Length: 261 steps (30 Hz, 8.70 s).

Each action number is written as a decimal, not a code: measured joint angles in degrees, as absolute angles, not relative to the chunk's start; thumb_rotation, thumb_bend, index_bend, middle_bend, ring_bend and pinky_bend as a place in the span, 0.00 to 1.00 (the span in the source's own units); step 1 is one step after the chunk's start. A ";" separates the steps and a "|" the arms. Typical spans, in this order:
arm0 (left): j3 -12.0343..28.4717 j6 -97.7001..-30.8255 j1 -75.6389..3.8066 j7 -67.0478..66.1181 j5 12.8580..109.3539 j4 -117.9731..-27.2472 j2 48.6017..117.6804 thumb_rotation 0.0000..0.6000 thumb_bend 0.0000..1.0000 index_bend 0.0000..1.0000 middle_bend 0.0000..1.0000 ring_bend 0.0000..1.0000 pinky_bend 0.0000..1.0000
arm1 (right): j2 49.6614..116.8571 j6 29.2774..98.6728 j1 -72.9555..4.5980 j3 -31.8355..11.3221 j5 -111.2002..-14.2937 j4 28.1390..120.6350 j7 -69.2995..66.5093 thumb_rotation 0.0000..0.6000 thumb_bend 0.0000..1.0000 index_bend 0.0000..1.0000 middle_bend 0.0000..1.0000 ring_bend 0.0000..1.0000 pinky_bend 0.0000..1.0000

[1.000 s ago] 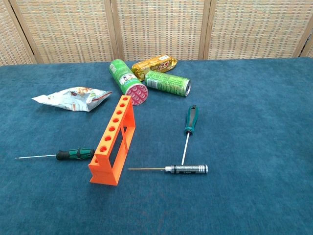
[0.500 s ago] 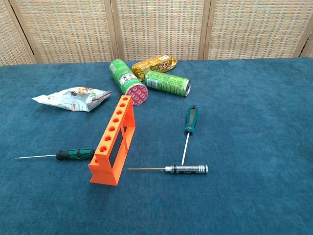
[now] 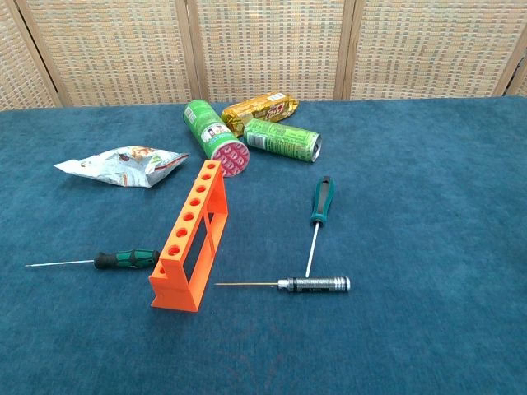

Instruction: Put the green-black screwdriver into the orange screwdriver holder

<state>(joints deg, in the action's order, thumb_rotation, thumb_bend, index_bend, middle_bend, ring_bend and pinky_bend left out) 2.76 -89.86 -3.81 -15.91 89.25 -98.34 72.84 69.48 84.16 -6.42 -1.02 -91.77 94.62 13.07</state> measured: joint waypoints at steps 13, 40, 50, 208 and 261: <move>2.47 -87.03 -5.01 -15.39 88.69 -99.83 73.14 1.00 0.15 0.17 0.00 0.00 0.00 | 68.91 84.59 -6.12 -1.34 -91.17 94.73 12.45 1.00 0.24 0.00 0.00 0.00 0.00; 8.83 -67.75 -19.31 -31.25 70.42 -99.42 84.73 1.00 0.24 0.36 0.00 0.00 0.00 | 68.73 83.78 -6.34 -1.57 -90.23 94.51 11.51 1.00 0.24 0.00 0.00 0.00 0.00; 9.95 -65.34 -23.35 -36.70 63.34 -96.02 90.39 1.00 0.25 0.37 0.00 0.00 0.00 | 68.55 83.57 -6.40 -1.67 -89.95 94.36 10.92 1.00 0.24 0.00 0.00 0.00 0.00; 17.58 -59.88 -37.33 35.26 74.97 -92.76 92.21 1.00 0.35 0.62 0.06 0.00 0.00 | 68.29 83.22 -6.55 -1.85 -89.15 93.31 8.59 1.00 0.24 0.00 0.00 0.00 0.00; 10.48 -57.71 -35.39 41.52 78.45 -80.74 93.88 1.00 0.35 0.62 0.06 0.00 0.00 | 68.24 83.57 -6.44 -2.00 -89.10 93.29 8.49 1.00 0.24 0.00 0.00 0.00 0.00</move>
